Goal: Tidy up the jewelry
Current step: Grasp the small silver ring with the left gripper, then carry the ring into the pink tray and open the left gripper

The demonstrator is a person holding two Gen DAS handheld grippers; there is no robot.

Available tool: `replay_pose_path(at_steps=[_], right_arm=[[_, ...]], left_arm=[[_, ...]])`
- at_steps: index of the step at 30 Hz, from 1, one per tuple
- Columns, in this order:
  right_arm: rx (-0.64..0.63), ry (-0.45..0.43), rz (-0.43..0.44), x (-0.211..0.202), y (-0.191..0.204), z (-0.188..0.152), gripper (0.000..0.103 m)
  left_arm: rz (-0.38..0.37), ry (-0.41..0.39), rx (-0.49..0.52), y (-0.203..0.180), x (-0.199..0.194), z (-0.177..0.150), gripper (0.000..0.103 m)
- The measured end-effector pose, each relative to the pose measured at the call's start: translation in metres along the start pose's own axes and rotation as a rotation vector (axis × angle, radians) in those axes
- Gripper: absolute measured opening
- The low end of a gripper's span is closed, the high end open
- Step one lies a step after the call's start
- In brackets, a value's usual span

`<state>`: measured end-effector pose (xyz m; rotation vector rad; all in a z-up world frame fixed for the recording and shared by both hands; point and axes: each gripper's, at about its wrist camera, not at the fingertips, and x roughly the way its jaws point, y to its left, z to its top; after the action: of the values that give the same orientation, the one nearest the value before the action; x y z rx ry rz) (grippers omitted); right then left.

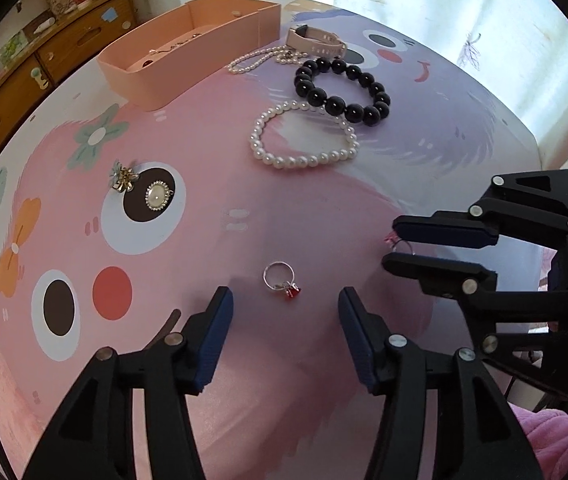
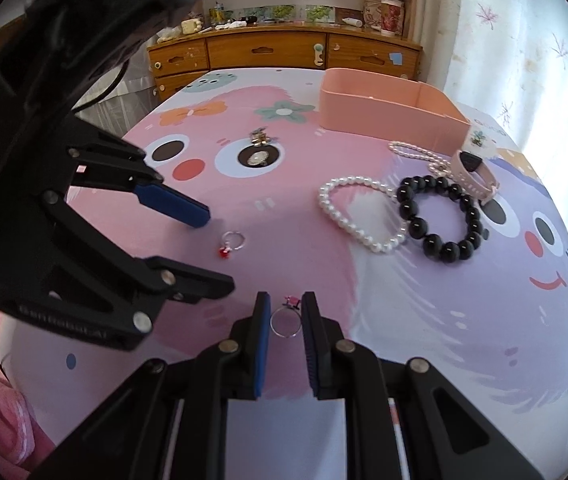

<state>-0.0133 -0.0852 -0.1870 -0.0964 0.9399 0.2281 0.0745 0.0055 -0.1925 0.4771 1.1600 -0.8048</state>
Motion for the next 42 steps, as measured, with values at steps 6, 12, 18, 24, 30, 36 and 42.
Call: replay_pose_path(at_steps=[6,12,18,24,30,36,42], right_arm=[[-0.002,0.011,-0.013,-0.003,-0.020,-0.002,0.015],[-0.021,0.011,0.006,-0.004,-0.038,0.003,0.015],[-0.036,0.002,0.060,-0.006,-0.055,0.018,0.015],[-0.016,-0.005,0.136,-0.009,-0.075,0.038,0.015],[0.002,-0.014,0.179,-0.010,-0.098,0.064,0.015],[0.071,-0.039,0.210,-0.010,-0.128,0.095,0.015],[0.148,-0.099,0.223,-0.008,-0.160,0.131,0.015]], left_arm=[[0.039,-0.006,-0.022,-0.001,0.002,0.004,0.016],[0.060,0.000,-0.051,-0.003,0.002,0.003,0.006],[0.075,0.025,-0.148,-0.003,0.004,0.009,0.005],[0.116,0.013,-0.235,-0.004,-0.002,0.020,0.005],[0.139,-0.005,-0.328,-0.001,-0.019,0.038,0.005],[0.166,-0.061,-0.413,0.005,-0.041,0.075,0.005],[0.184,-0.168,-0.491,0.017,-0.056,0.114,0.005]])
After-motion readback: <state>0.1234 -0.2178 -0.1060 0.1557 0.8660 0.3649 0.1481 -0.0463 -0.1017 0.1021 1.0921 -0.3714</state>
